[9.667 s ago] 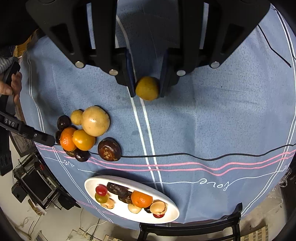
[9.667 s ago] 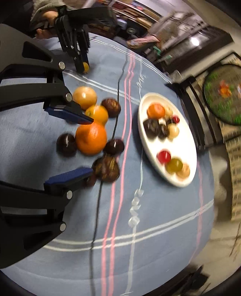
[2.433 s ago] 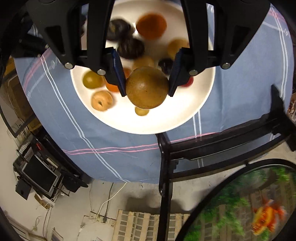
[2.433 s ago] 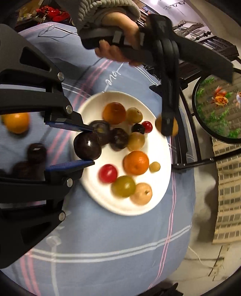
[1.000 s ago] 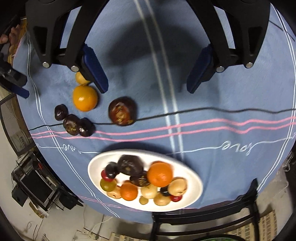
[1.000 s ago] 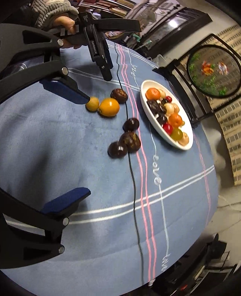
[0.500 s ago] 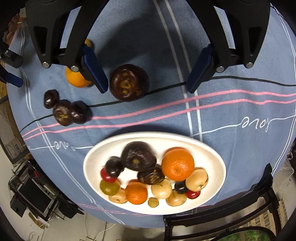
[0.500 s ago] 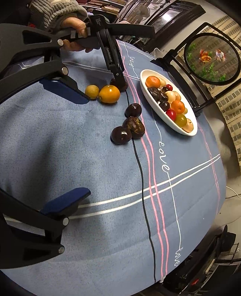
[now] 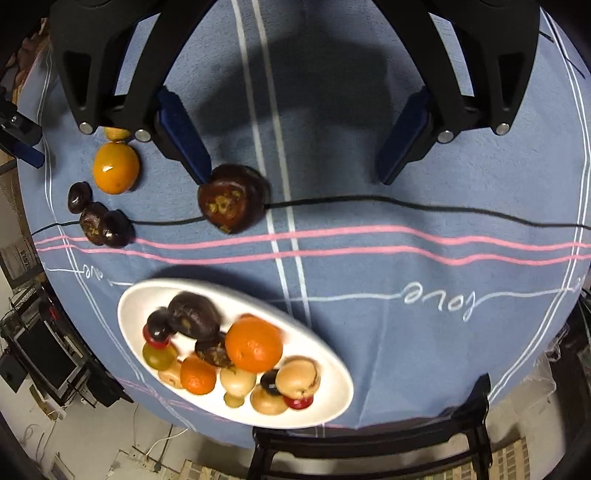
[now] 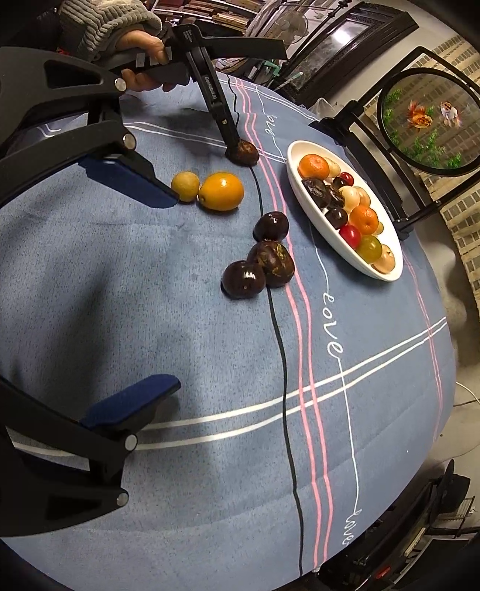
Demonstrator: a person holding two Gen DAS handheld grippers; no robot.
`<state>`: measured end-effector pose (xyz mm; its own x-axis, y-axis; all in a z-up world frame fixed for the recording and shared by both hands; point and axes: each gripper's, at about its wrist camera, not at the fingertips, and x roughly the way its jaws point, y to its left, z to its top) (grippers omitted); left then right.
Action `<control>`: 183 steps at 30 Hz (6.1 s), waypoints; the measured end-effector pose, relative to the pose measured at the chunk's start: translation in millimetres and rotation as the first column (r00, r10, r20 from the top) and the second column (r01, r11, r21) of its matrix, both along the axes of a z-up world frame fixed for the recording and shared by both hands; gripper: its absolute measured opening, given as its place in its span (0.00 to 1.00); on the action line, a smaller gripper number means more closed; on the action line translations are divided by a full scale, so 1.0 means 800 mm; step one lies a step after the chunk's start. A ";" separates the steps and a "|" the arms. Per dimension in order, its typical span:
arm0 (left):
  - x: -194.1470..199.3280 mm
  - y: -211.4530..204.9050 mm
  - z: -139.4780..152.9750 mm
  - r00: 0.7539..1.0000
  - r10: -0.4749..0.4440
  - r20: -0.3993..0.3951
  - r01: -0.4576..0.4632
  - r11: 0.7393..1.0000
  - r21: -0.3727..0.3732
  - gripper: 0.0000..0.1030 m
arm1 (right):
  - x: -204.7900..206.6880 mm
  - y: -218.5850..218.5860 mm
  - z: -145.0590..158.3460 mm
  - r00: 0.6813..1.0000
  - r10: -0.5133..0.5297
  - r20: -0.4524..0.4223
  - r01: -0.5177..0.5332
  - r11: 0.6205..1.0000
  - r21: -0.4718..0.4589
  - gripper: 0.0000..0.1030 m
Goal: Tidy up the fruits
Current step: 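Grasp a large dark brown fruit with the left tool, then grasp another large dark brown fruit with the right tool while the left tool holds its fruit, then carry both dark fruits onto the white plate and open both tools, then move both open tools back toward the remaining fruits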
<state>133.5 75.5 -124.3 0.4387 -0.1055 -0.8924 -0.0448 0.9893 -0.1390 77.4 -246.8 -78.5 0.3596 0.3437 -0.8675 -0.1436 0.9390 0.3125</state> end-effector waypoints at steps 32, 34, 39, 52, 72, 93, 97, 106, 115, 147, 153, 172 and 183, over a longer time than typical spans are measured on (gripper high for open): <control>-0.024 -0.014 0.003 0.998 -0.050 0.024 0.050 0.999 -0.009 0.41 | 0.009 0.014 0.000 0.999 0.036 0.010 -0.035 0.999 -0.027 0.89; -0.042 -0.004 0.004 0.999 -0.036 0.022 0.036 0.999 -0.008 0.41 | 0.017 0.028 0.003 0.996 0.077 0.035 -0.075 0.996 -0.043 0.89; -0.090 0.020 -0.001 1.000 0.020 0.022 -0.020 0.999 -0.032 0.41 | 0.047 0.076 0.009 0.972 0.211 0.104 -0.202 0.975 -0.087 0.89; -0.101 0.009 -0.004 0.998 0.031 0.046 -0.033 0.999 0.036 0.42 | 0.100 0.077 -0.020 0.963 0.260 0.068 -0.251 0.961 -0.117 0.63; -0.100 -0.008 -0.009 0.999 0.003 0.053 -0.010 0.992 0.129 0.47 | 0.107 0.092 -0.042 0.949 0.307 0.068 -0.295 0.945 -0.144 0.56; -0.098 -0.010 -0.008 0.999 0.003 0.039 -0.008 0.990 0.142 0.47 | 0.100 0.084 -0.035 0.955 0.290 0.057 -0.280 0.950 -0.139 0.41; -0.098 -0.010 -0.008 0.999 0.000 0.040 -0.006 0.990 0.141 0.47 | 0.086 0.081 -0.025 0.957 0.282 0.065 -0.273 0.954 -0.121 0.41; -0.107 0.003 -0.004 0.999 0.008 0.052 -0.012 0.998 0.065 0.42 | 0.040 0.074 -0.013 0.962 0.264 0.066 -0.258 0.962 -0.094 0.41; -0.139 0.025 0.013 0.998 0.000 0.057 -0.002 0.999 0.041 0.41 | -0.011 0.064 0.007 0.960 0.271 0.074 -0.266 0.961 -0.073 0.41; 0.214 -0.053 0.108 0.957 -0.185 0.224 0.171 0.982 0.080 0.42 | 0.251 0.115 0.068 0.926 0.258 0.276 -0.263 0.965 -0.020 0.41; 0.279 -0.066 0.057 0.968 -0.197 0.158 0.190 0.980 0.055 0.42 | 0.332 0.143 0.014 0.934 0.285 0.214 -0.281 0.958 -0.050 0.41; 0.107 -0.012 0.080 0.983 -0.093 0.156 0.095 0.995 -0.006 0.76 | 0.204 0.049 0.056 0.965 0.094 0.245 -0.107 0.993 0.040 0.71; -0.049 -0.085 0.030 0.972 -0.232 0.021 0.233 0.971 -0.050 0.77 | -0.003 -0.008 0.001 1.000 -0.010 -0.001 0.010 0.999 0.050 0.73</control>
